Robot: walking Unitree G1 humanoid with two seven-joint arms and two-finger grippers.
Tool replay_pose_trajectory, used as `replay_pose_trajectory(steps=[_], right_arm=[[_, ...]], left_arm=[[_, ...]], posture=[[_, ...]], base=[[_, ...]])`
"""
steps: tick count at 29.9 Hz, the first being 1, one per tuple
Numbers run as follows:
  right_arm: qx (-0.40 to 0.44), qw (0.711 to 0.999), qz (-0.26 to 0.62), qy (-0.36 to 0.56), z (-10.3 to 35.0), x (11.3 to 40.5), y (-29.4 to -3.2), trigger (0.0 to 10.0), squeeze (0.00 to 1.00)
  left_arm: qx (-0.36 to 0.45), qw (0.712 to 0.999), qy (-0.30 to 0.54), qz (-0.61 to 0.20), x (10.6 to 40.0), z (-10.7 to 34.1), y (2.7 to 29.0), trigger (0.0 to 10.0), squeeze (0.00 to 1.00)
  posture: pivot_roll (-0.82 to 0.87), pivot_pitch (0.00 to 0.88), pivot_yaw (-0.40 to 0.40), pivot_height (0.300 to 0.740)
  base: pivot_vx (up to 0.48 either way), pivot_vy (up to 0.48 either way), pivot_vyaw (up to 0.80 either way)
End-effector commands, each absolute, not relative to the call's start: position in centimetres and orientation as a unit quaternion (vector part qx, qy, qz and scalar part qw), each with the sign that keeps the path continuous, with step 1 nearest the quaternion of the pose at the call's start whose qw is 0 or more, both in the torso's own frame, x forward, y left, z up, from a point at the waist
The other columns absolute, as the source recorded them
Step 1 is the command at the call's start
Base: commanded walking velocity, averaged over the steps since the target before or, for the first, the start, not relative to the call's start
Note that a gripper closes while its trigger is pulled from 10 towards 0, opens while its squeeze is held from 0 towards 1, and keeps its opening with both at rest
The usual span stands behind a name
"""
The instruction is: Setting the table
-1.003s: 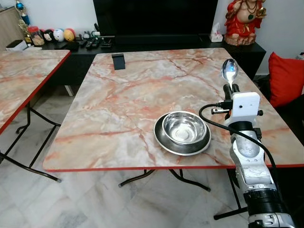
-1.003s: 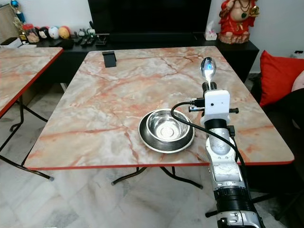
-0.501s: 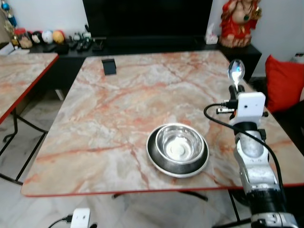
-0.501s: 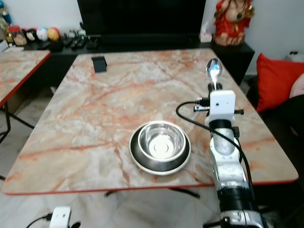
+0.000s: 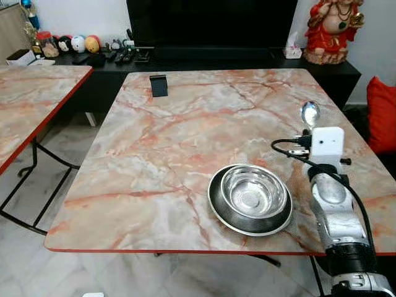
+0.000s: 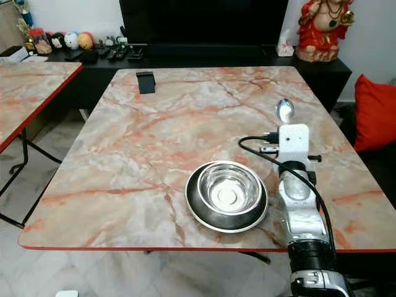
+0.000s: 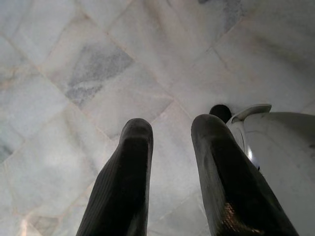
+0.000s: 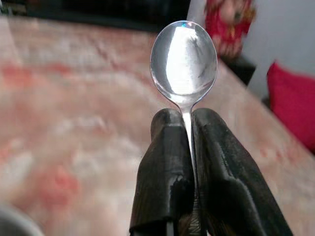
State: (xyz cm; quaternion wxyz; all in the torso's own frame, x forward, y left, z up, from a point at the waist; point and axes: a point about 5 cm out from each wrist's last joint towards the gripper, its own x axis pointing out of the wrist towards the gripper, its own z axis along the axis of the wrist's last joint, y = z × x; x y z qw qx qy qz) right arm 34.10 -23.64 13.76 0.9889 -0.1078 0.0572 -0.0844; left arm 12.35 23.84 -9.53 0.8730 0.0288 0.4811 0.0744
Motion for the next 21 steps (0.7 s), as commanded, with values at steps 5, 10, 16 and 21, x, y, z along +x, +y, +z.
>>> replay_pose_trajectory(steps=[5,10,16,21], right_arm=[[-0.100,0.988,-0.075,0.087,13.4,34.1,-24.4,10.0,0.00],[-0.077,0.988,-0.045,0.125,12.8,33.9,-24.5,10.0,0.00],[-0.035,0.987,-0.036,0.151,11.7,33.5,-24.8,10.0,0.00],[-0.020,0.985,-0.041,0.167,10.9,33.2,-25.2,10.0,0.00]], left_arm=[[0.025,0.865,0.495,0.077,11.7,-9.8,23.9,10.0,0.00],[0.026,0.864,0.497,0.076,11.7,-9.8,24.0,10.0,0.00],[0.027,0.863,0.498,0.076,11.8,-9.7,24.0,10.0,0.00],[0.027,0.864,0.496,0.077,11.9,-9.7,24.1,10.0,0.00]], posture=[[-0.11,0.000,0.039,0.732],[-0.12,0.000,0.039,0.732],[-0.11,0.000,0.038,0.732],[-0.11,0.000,0.035,0.732]], base=[[0.000,0.000,0.00],[0.000,0.000,0.00],[0.000,0.000,0.00],[0.000,0.000,0.00]])
